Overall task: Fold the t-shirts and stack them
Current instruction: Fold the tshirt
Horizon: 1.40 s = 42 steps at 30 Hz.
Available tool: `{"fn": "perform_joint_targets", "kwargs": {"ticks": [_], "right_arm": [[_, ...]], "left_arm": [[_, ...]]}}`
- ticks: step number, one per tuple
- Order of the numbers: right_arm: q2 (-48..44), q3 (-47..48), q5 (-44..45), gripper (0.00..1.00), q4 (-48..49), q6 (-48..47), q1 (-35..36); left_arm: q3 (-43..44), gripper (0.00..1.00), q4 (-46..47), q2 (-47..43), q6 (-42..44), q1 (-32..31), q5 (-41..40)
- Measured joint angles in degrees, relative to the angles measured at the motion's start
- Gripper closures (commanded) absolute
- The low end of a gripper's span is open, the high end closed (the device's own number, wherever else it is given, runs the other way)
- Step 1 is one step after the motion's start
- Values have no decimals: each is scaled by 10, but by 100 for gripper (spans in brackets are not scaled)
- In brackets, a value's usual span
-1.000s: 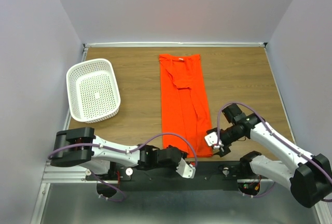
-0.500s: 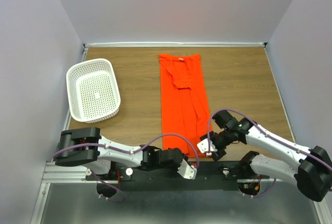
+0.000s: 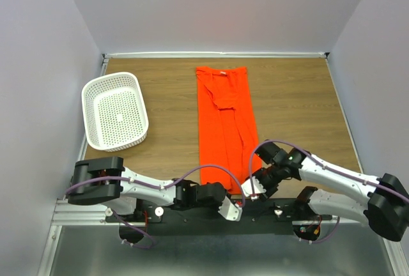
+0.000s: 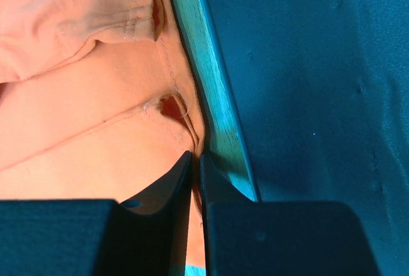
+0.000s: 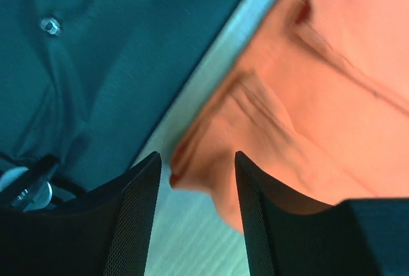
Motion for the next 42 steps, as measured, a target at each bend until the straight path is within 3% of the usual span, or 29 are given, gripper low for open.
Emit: {"fn": "perform_joint_targets", "kwargs": {"ticks": [9, 14, 17, 20, 32, 42], "right_arm": [[46, 0, 17, 62, 29, 41, 54], [39, -3, 27, 89, 46, 53, 54], [31, -5, 37, 94, 52, 66, 54], [19, -5, 40, 100, 53, 80, 54], [-22, 38, 9, 99, 50, 145, 21], [24, 140, -47, 99, 42, 174, -133]], "left_arm": [[0, 86, -2, 0, 0, 0, 0], [0, 92, -2, 0, 0, 0, 1], [0, 99, -4, -1, 0, 0, 1], [0, 100, -8, -4, 2, 0, 2], [0, 100, -28, -96, 17, 18, 33], [2, 100, -40, -150, 76, 150, 69]]}}
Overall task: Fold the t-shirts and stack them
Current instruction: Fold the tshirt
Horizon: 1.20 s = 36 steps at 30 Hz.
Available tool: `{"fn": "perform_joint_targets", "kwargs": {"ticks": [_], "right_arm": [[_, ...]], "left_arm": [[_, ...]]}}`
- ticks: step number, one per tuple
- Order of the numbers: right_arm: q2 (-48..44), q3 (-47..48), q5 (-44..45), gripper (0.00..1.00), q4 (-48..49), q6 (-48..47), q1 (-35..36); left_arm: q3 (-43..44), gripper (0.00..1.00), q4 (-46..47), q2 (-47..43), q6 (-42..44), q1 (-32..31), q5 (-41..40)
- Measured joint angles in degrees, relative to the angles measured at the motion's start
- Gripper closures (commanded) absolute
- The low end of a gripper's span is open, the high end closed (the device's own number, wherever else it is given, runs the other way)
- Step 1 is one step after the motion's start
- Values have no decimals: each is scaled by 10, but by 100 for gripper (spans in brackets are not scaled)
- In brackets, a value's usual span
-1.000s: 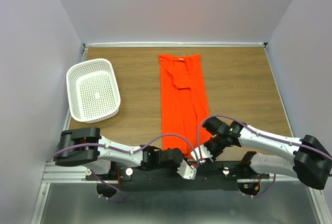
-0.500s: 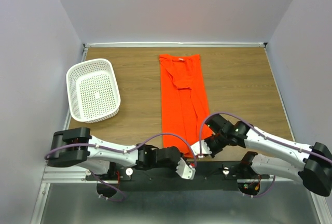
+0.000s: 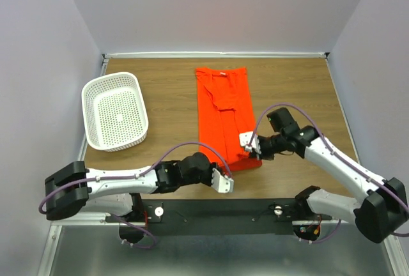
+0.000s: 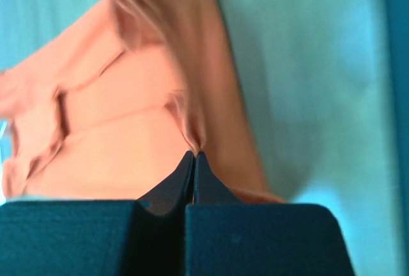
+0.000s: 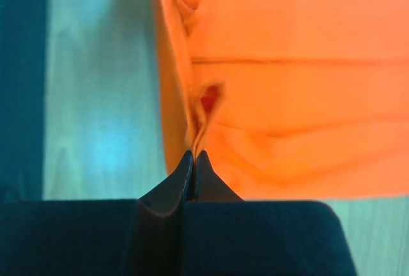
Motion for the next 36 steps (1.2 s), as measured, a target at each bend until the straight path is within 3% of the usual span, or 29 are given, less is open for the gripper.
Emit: {"fn": "perform_joint_targets", "kwargs": {"ticks": [7, 13, 20, 25, 36], "right_arm": [[147, 114, -35, 99, 28, 22, -127], [287, 211, -26, 99, 69, 68, -141], [397, 325, -2, 99, 99, 108, -153], [442, 369, 18, 99, 120, 141, -156], [444, 370, 53, 100, 140, 186, -181]], "left_arm": [[49, 100, 50, 70, 75, 143, 30], [162, 100, 73, 202, 132, 247, 61], [234, 100, 81, 272, 170, 330, 88], [270, 100, 87, 309, 185, 354, 101], [348, 100, 85, 375, 212, 356, 113]]}}
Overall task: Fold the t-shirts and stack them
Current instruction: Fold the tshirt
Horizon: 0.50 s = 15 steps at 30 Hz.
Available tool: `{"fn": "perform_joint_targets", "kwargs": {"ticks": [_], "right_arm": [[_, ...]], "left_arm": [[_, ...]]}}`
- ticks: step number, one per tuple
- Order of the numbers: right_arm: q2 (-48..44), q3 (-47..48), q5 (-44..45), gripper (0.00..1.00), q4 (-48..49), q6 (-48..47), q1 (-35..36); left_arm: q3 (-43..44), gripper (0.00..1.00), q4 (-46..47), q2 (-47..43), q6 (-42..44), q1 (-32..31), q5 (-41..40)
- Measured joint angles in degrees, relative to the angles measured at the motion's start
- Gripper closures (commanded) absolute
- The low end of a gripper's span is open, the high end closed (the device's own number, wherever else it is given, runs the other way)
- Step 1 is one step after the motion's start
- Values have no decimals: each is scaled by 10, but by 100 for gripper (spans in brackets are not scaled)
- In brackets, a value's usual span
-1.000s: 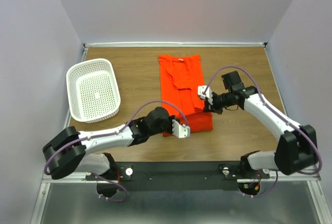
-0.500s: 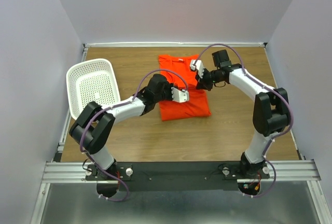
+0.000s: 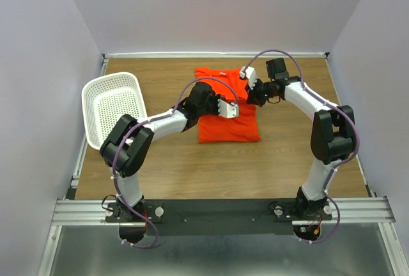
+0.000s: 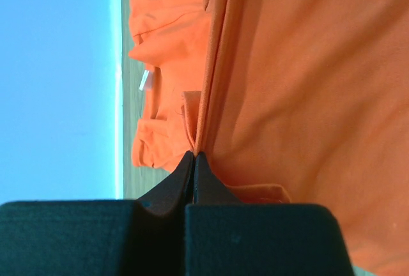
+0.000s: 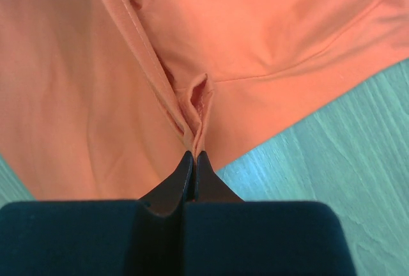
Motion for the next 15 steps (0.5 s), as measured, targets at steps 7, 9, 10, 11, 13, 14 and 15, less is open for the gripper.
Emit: {"fn": "perform_joint_targets", "kwargs": {"ticks": [7, 9, 10, 11, 13, 14, 15], "right_arm": [[5, 1, 14, 99, 12, 19, 0], [8, 4, 15, 99, 13, 23, 0], [10, 7, 16, 99, 13, 24, 0], [15, 12, 16, 99, 15, 26, 0], [23, 20, 17, 99, 18, 29, 0], [27, 25, 17, 99, 19, 31, 0], [31, 28, 17, 100, 20, 33, 0]], "left_arm": [[23, 100, -7, 14, 7, 5, 1], [26, 100, -8, 19, 8, 7, 1], [26, 100, -8, 20, 8, 8, 1], [26, 100, -9, 22, 8, 9, 1], [27, 100, -9, 25, 8, 11, 1], [27, 100, -10, 26, 8, 12, 1], [28, 100, -10, 28, 8, 13, 1]]}}
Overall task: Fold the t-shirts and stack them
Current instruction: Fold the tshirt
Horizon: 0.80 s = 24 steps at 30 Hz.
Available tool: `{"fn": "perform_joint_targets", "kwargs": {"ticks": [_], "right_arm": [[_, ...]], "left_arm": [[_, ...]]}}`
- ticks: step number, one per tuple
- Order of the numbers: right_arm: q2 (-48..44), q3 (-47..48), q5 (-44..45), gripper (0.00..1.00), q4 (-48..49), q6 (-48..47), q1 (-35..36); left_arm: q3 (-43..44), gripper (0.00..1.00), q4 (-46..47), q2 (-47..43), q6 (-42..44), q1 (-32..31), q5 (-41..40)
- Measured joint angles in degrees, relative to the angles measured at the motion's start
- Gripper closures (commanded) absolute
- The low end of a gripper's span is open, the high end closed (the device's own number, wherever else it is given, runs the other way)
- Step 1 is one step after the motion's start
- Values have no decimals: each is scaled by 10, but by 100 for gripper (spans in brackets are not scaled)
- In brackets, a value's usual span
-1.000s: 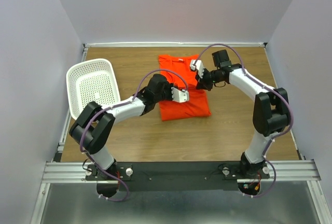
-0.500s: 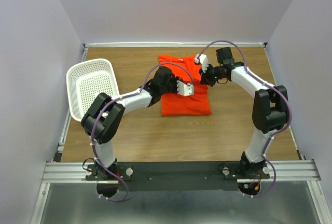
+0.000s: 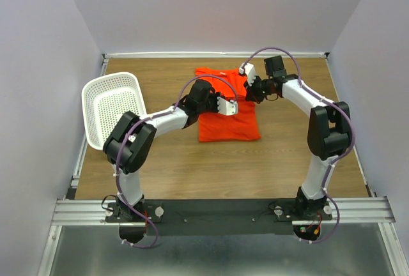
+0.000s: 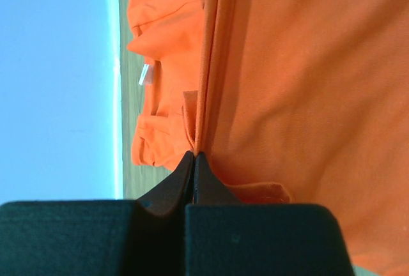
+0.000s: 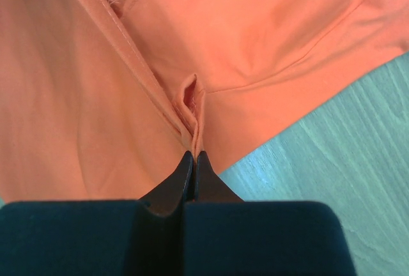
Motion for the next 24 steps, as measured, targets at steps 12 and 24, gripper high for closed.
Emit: {"fn": "perform_joint_targets", "kwargs": {"ticks": [12, 24], "right_arm": [[28, 36, 12, 96, 1, 17, 0], [94, 92, 106, 33, 57, 144, -2]], "left_arm": [[20, 97, -1, 26, 0, 7, 0], [25, 20, 142, 57, -64, 24, -147]]}}
